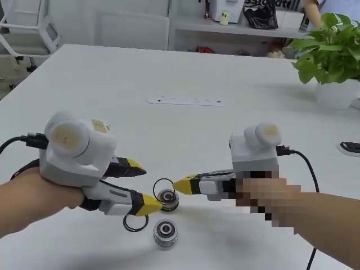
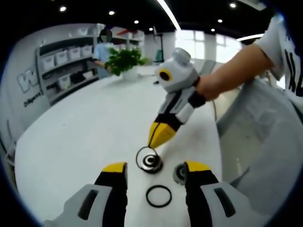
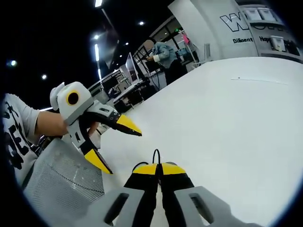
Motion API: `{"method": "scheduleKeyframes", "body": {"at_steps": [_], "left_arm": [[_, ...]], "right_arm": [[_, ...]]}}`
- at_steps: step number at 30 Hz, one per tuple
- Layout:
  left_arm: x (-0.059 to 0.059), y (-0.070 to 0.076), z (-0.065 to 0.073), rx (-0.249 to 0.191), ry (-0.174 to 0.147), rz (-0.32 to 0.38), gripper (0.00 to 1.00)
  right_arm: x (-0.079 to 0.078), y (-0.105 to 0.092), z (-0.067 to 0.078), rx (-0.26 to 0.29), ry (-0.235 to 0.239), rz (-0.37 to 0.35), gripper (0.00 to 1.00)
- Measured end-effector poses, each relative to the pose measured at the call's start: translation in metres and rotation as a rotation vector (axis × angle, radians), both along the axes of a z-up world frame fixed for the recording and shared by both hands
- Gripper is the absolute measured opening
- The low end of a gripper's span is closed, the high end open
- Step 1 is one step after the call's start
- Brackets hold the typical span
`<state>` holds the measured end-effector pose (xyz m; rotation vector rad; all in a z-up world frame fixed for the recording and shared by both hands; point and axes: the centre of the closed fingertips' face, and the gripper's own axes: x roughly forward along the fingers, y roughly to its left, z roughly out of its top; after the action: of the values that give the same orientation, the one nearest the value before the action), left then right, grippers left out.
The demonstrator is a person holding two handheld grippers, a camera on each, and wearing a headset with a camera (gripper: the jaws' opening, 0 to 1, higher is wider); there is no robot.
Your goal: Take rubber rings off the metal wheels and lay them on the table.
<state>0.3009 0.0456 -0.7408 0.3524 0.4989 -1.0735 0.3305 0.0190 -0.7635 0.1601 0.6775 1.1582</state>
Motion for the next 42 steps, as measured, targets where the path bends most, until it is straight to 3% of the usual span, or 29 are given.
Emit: {"method": "scheduleKeyframes", "body": {"at_steps": [10, 42], "left_arm": [[-0.006, 0.007, 0.009, -0.030, -0.003, 0.010, 0.55], [-0.017, 0.042, 0.017, -0.037, -0.016, 0.062, 0.68]], "right_arm": [[-0.004, 0.004, 0.006, 0.020, 0.013, -0.002, 0.00], [-0.021, 0.033, 0.022, 0.076, 0.045, 0.056, 0.00]]}}
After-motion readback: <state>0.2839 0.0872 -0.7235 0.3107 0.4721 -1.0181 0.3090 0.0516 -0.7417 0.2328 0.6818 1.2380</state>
